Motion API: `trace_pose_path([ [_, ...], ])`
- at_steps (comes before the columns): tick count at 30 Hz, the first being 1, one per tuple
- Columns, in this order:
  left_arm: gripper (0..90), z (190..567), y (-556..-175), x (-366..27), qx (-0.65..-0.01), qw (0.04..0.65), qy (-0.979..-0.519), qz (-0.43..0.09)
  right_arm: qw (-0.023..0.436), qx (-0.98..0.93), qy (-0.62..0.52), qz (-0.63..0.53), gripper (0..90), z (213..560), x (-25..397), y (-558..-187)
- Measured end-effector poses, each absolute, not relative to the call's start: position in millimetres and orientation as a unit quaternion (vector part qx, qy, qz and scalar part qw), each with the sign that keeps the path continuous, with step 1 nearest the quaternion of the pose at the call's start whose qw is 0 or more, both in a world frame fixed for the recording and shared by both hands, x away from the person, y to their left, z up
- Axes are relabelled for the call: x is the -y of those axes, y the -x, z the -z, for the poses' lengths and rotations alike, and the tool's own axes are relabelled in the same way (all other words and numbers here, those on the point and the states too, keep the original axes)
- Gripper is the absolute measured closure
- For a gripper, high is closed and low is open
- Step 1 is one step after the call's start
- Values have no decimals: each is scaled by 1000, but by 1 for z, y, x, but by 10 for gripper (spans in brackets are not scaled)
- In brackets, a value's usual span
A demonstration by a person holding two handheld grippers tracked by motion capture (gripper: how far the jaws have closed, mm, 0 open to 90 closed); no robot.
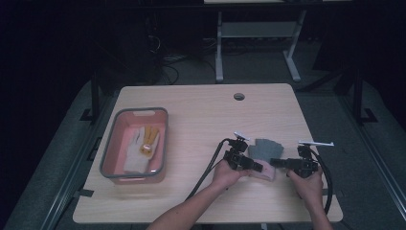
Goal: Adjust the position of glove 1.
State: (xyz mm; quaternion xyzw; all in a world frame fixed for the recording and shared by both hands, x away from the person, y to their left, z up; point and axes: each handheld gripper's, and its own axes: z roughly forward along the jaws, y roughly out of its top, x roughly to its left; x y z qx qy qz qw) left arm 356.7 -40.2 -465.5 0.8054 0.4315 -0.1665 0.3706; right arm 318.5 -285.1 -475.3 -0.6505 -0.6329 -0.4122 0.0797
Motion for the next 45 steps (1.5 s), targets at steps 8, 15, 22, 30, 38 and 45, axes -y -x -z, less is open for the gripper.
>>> trace_pose_path([
  [8, 597, 467, -358, 38, -431, 383, -798, 173, 94, 618, 656, 423, 772, 476, 284, -317],
  [15, 628, 467, -357, 33, -431, 395, -790, 185, 96, 621, 651, 425, 785, 471, 284, -317],
  [22, 634, 463, -354, 24, -427, 402, -787, 188, 95, 628, 641, 430, 788, 463, 278, -314],
  [30, 639, 452, -350, 9, -424, 413, -786, 180, 98, 639, 628, 433, 787, 454, 266, -315],
  [38, 639, 442, -348, -7, -429, 421, -780, 172, 100, 649, 614, 439, 787, 443, 252, -319],
  [45, 639, 434, -349, -23, -433, 427, -777, 164, 105, 658, 603, 438, 787, 433, 239, -326],
])
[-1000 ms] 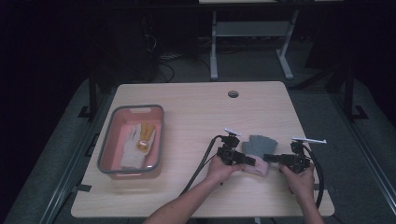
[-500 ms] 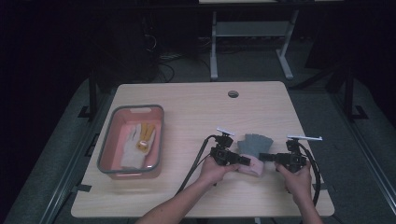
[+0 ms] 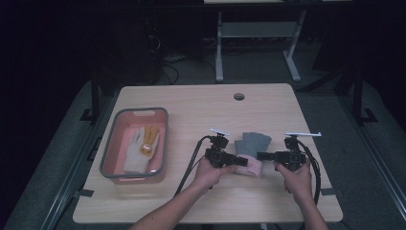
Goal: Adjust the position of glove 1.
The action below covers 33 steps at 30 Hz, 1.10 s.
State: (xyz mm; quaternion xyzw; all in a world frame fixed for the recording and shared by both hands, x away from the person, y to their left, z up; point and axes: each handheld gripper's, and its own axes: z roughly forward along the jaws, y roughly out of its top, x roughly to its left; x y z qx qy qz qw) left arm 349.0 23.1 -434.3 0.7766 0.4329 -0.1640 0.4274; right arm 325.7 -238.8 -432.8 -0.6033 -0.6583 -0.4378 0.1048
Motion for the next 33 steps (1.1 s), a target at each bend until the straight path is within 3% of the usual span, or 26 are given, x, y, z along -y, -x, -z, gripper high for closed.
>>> trace_pose_path([
  [33, 640, 399, -348, -89, -450, 450, -761, 124, 130, 683, 559, 451, 787, 396, 177, -353],
])
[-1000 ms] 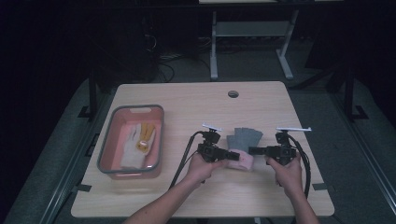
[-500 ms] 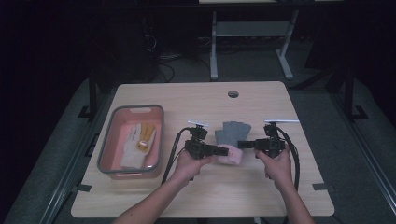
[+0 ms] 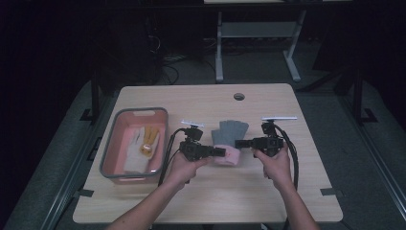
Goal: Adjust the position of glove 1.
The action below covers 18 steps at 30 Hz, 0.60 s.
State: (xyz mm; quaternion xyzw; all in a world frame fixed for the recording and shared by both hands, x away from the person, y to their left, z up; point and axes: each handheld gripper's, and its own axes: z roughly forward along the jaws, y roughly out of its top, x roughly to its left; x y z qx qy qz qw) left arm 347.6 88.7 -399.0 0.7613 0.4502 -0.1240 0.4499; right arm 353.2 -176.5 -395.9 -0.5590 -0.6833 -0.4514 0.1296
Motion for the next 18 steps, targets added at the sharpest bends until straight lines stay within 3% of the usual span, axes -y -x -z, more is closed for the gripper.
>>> trace_pose_path([
  [18, 640, 383, -347, -114, -453, 458, -758, 105, 137, 692, 541, 457, 787, 380, 153, -362],
])
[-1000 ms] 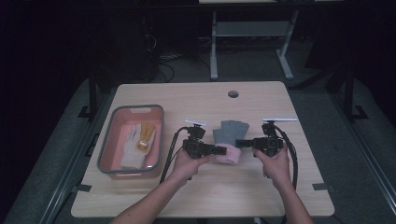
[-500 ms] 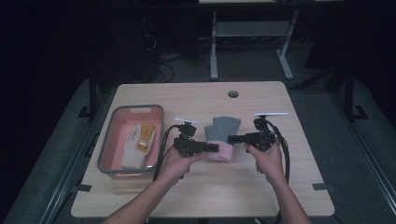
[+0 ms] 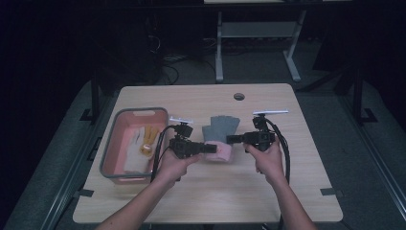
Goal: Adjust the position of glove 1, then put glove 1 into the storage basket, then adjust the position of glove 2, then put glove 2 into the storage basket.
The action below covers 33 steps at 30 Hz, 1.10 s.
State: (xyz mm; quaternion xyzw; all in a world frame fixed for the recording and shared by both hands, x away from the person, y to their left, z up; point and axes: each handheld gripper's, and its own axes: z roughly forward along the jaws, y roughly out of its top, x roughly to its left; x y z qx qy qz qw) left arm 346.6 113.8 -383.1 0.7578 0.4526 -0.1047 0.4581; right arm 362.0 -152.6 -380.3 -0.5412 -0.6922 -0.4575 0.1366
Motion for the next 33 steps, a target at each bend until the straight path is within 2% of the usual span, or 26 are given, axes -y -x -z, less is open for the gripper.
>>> trace_pose_path([
  [33, 643, 367, -347, -159, -463, 470, -746, 90, 142, 713, 515, 454, 786, 361, 109, -376],
])
